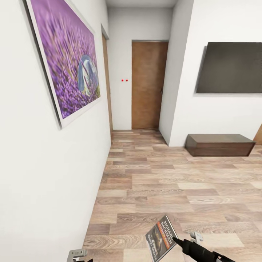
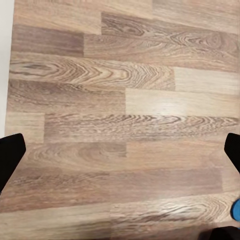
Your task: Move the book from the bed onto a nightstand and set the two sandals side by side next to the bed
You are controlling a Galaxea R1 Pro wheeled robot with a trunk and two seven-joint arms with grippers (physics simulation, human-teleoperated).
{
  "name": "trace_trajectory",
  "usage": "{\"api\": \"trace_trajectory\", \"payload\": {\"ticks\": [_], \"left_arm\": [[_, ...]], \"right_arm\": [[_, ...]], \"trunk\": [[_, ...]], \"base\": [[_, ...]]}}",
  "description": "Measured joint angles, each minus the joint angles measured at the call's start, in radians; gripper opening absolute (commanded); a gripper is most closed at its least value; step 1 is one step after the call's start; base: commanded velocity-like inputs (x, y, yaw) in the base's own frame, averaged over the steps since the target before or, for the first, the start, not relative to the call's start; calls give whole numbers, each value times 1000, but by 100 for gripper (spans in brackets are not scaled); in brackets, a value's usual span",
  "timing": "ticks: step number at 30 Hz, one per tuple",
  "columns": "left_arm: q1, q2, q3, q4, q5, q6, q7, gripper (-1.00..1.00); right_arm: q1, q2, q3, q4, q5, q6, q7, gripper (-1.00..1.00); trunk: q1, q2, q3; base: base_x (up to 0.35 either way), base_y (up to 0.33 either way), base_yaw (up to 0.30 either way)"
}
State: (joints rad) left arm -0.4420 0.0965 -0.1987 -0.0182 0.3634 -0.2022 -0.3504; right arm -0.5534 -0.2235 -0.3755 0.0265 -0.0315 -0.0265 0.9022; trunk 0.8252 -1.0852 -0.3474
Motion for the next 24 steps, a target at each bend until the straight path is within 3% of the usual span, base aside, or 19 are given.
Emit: {"api": "trace_trajectory", "payload": {"ticks": [24], "left_arm": [[1,0,0,0,0,0,0,100]], "right_arm": [[1,0,2,0,0,0,0,-100]], "trunk": [[0,0,0]], "base": [[323,0,-1]]}}
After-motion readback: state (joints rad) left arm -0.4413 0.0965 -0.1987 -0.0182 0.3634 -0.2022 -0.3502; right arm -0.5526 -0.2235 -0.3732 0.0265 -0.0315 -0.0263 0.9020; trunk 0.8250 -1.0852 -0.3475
